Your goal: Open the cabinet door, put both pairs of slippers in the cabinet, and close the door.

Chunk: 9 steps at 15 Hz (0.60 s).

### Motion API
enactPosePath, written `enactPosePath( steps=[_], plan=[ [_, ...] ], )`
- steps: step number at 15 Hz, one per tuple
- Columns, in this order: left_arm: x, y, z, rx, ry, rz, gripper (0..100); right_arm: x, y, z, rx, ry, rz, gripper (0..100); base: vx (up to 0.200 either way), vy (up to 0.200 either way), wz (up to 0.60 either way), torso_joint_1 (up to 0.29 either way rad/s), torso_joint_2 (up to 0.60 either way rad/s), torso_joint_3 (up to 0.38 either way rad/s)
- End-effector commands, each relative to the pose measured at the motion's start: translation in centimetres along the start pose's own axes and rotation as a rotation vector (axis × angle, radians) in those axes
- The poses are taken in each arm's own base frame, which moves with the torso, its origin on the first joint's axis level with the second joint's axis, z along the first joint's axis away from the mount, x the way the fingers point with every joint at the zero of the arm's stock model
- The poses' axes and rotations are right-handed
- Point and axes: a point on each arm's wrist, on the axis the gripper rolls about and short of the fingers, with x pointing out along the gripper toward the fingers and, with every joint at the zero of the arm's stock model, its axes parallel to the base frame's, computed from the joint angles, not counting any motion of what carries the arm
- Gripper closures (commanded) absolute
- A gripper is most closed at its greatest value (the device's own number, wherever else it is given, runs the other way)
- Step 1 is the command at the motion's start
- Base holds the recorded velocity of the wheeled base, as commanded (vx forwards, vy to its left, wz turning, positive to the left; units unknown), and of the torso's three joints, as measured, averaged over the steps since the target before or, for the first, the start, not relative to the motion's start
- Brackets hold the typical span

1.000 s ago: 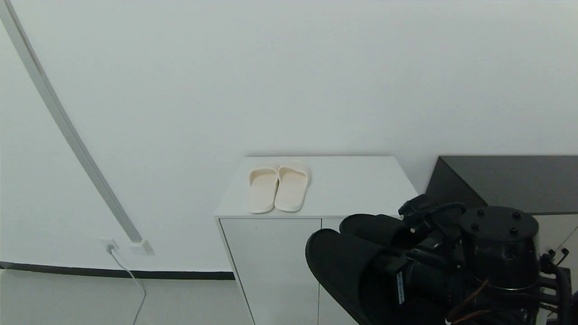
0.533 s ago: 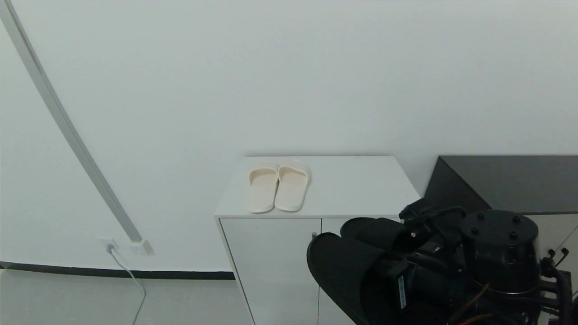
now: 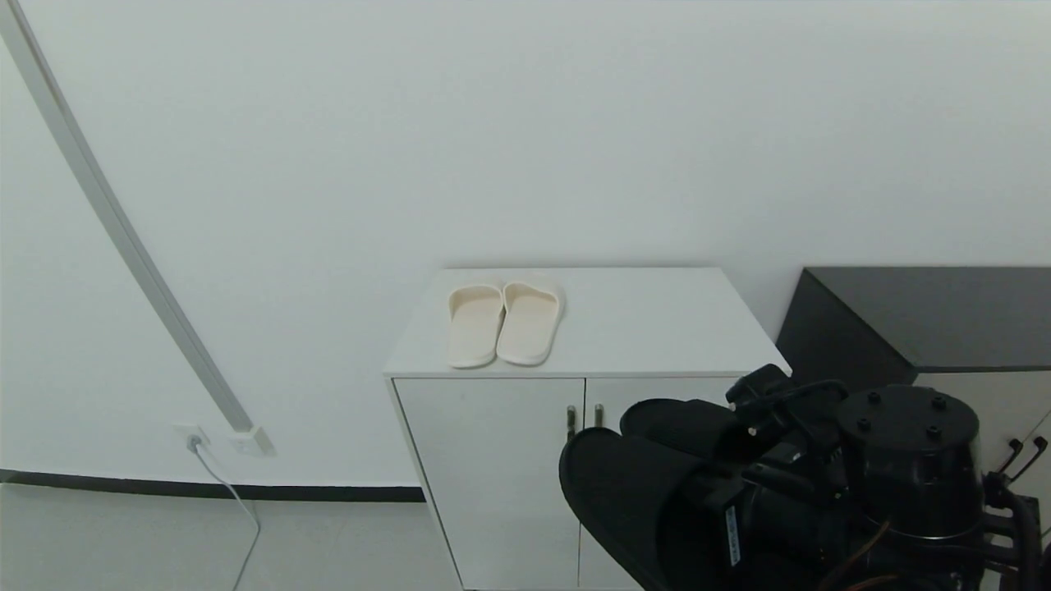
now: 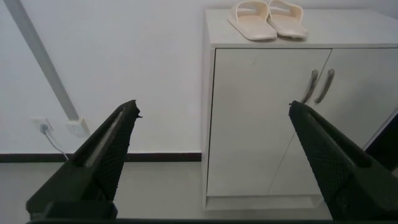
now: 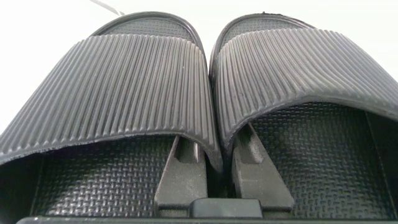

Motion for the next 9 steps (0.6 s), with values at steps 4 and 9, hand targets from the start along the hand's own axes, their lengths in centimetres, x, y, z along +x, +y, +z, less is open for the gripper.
enactPosePath(
  steps=[4,9],
  plan=[
    [0.01,0.0,0.0,0.0,0.001,0.001,0,0.0,-0.03,-0.23,-0.003,0.008,-0.001,100,0.0,0.0,0.0,-0.167,0.37,0.211],
    [0.01,0.0,0.0,0.002,0.001,0.001,0,-0.1,-0.01,-0.47,-0.007,0.016,0.002,100,0.0,0.0,0.0,-0.201,0.47,0.263]
  ],
)
